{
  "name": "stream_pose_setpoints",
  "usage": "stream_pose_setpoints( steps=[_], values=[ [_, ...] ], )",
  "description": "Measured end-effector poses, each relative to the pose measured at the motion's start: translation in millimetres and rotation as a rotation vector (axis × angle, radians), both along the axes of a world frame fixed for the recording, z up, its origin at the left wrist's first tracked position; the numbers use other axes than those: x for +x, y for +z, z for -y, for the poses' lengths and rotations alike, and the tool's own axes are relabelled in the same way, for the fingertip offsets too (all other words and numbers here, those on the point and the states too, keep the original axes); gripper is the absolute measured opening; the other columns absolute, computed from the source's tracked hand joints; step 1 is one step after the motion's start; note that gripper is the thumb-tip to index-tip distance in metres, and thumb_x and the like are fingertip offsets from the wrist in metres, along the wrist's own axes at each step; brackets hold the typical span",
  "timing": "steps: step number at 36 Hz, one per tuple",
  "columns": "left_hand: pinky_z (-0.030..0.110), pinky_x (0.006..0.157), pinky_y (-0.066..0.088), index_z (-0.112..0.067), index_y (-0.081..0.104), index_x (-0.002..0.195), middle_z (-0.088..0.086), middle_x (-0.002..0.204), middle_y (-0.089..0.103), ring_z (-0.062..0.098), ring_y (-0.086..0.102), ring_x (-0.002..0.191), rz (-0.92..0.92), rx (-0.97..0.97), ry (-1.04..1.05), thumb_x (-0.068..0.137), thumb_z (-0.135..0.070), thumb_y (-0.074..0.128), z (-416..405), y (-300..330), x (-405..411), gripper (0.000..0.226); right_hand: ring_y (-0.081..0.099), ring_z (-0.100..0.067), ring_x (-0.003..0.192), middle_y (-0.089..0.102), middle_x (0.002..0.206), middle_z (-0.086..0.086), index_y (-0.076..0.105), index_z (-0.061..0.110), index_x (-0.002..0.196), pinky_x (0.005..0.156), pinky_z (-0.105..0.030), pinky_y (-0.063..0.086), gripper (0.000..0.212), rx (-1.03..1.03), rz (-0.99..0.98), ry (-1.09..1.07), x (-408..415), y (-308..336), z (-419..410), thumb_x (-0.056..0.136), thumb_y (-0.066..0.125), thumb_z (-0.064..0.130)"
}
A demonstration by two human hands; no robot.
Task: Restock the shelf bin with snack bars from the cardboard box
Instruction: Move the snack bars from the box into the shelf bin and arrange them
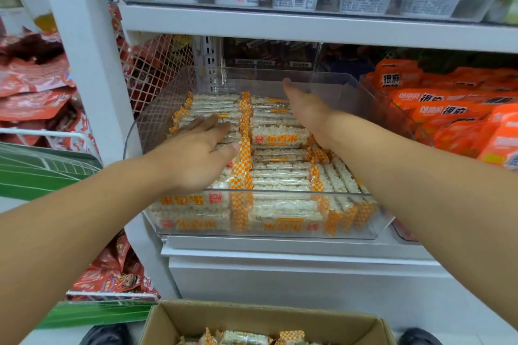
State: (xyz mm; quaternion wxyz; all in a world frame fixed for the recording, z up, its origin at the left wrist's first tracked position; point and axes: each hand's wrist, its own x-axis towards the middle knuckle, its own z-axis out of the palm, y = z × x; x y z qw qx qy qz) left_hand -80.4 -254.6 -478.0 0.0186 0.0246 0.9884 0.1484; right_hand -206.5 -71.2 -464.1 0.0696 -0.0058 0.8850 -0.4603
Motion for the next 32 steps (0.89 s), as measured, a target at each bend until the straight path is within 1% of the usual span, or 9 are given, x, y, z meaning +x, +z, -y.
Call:
stream_pose_setpoints(
  steps=[3, 7, 16, 19, 21, 23, 25, 28, 32],
  values=[
    [0.032, 0.122, 0.0, -0.028, 0.016, 0.158, -0.006, 0.166, 0.001, 0.013, -0.004, 0.152, -0.033, 0.026, -0.005, 0.101, -0.056, 0.028, 0, 0, 0, 0.065, 0.041, -0.033, 0.139, 0.043, 0.153, -0.016, 0.041, 0.007, 0.149, 0.109, -0.037, 0.034, 0.073, 0.1, -0.137, -0.046, -1, 3, -3, 0.102, 0.026, 0.061],
    [0.031, 0.121, 0.003, -0.027, 0.019, 0.158, -0.006, 0.166, 0.003, 0.013, -0.001, 0.152, -0.05, 0.031, -0.012, 0.1, -0.057, 0.029, 1, -1, 0, 0.065, 0.042, -0.029, 0.138, 0.041, 0.155, -0.008, 0.042, 0.017, 0.15, 0.107, -0.037, 0.034, 0.081, 0.223, -0.263, -0.022, 2, -1, -5, 0.095, 0.021, 0.073],
    [0.033, 0.122, 0.009, -0.026, 0.023, 0.157, -0.005, 0.165, 0.009, 0.015, 0.006, 0.152, -0.102, 0.043, -0.037, 0.1, -0.057, 0.032, 4, -2, -3, 0.065, 0.014, -0.018, 0.153, 0.012, 0.167, 0.004, 0.024, 0.03, 0.157, 0.122, -0.034, 0.018, 0.091, 0.604, -0.361, 0.431, 19, 21, -19, 0.085, 0.052, 0.076],
    [0.033, 0.12, 0.018, -0.019, 0.031, 0.154, 0.002, 0.162, 0.025, 0.02, 0.02, 0.15, -0.195, 0.029, -0.071, 0.101, -0.056, 0.033, 6, -3, -4, 0.065, 0.007, -0.019, 0.154, 0.008, 0.168, 0.003, 0.019, 0.031, 0.158, 0.124, -0.035, 0.013, 0.084, 0.754, -0.416, 0.518, 27, 26, -24, 0.09, 0.05, 0.069],
    [0.037, 0.114, 0.033, -0.016, 0.042, 0.148, 0.008, 0.151, 0.044, 0.025, 0.039, 0.14, -0.268, 0.005, -0.105, 0.096, -0.061, 0.028, 6, -2, -1, 0.07, 0.017, -0.02, 0.152, 0.019, 0.166, -0.001, 0.028, 0.026, 0.156, 0.12, -0.031, 0.017, 0.075, 0.769, -0.482, 0.54, 38, 28, -25, 0.094, 0.051, 0.062],
    [0.039, 0.099, 0.045, -0.016, 0.055, 0.134, 0.009, 0.13, 0.061, 0.027, 0.054, 0.121, -0.362, -0.023, -0.138, 0.092, -0.06, 0.028, 3, 2, 7, 0.067, 0.041, -0.024, 0.141, 0.046, 0.153, -0.006, 0.05, 0.02, 0.145, 0.116, -0.032, 0.031, 0.06, 0.746, -0.635, 0.541, 56, 30, -28, 0.096, 0.053, 0.055],
    [0.041, 0.087, 0.049, -0.018, 0.064, 0.117, 0.005, 0.11, 0.067, 0.027, 0.06, 0.104, -0.483, -0.028, -0.19, 0.092, -0.057, 0.034, -3, 7, 22, 0.055, 0.064, -0.028, 0.11, 0.071, 0.116, -0.006, 0.071, 0.018, 0.115, 0.095, -0.042, 0.051, 0.04, 0.67, -0.937, 0.536, 83, 28, -32, 0.098, 0.051, 0.048],
    [0.04, 0.075, 0.048, -0.018, 0.067, 0.095, -0.001, 0.089, 0.066, 0.023, 0.061, 0.086, -0.67, -0.003, -0.325, 0.094, -0.049, 0.042, -14, 12, 58, 0.039, 0.058, -0.027, 0.067, 0.061, 0.068, -0.003, 0.065, 0.014, 0.073, 0.059, -0.037, 0.046, 0.032, 0.45, -1.29, 0.505, 135, 8, -42, 0.098, 0.054, 0.031],
    [0.033, 0.058, 0.037, -0.018, 0.062, 0.084, -0.006, 0.073, 0.055, 0.016, 0.047, 0.064, -0.522, -0.01, -0.512, 0.097, -0.041, 0.048, -29, -17, 114, 0.029, 0.046, -0.023, 0.053, 0.052, 0.057, -0.004, 0.056, 0.013, 0.063, 0.051, -0.033, 0.033, 0.039, 0.349, -1.132, 0.712, 204, -63, -59, 0.099, 0.053, 0.027]
  ],
)
